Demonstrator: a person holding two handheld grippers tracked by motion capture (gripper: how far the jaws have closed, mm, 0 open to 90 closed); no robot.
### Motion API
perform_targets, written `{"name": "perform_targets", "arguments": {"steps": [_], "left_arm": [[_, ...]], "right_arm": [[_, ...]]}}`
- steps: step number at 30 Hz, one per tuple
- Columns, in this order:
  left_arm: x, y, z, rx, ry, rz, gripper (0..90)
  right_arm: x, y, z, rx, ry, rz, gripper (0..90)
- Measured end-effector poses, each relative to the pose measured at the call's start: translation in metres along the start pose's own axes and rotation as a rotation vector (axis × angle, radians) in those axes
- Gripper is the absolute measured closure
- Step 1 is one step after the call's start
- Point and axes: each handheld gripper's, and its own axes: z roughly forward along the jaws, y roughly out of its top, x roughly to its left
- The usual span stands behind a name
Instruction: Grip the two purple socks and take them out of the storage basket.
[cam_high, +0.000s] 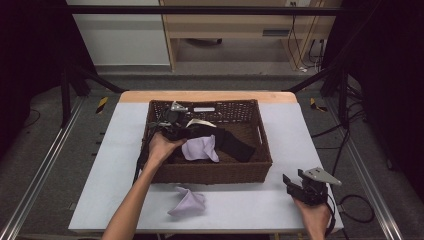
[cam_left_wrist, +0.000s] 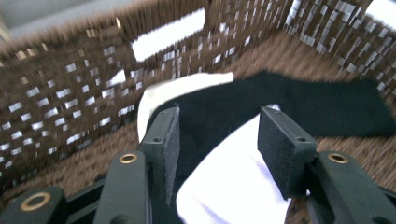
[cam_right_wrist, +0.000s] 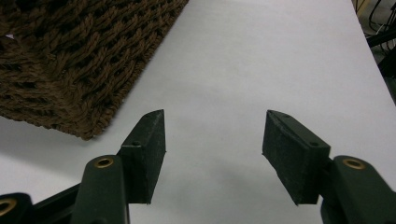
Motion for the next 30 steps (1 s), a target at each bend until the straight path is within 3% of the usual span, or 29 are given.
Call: {"name": "perform_targets", "arguments": {"steps": [7,12,18,30], "left_arm": [[0.003,-0.005,0.012,0.131,0.015,-0.032,47.8],[0.004,-0.007,0.018,0.188,0.029,-0.040,48.4],[0.012,-0.009,0.024,0.248,0.018,-0.104,50.8],[0.010,-0.015,0.037,0.384,0.009,-0.078,54.9]], "right_arm": [[0.001,0.000,0.000,-0.001,-0.001,0.001,39.6],[0.002,0.000,0.001,0.001,-0.002,-0.003,39.6],[0.002,0.000,0.001,0.004,0.000,0.004,39.6],[0.001,0.000,0.000,0.001,-0.002,0.003,39.6]]}}
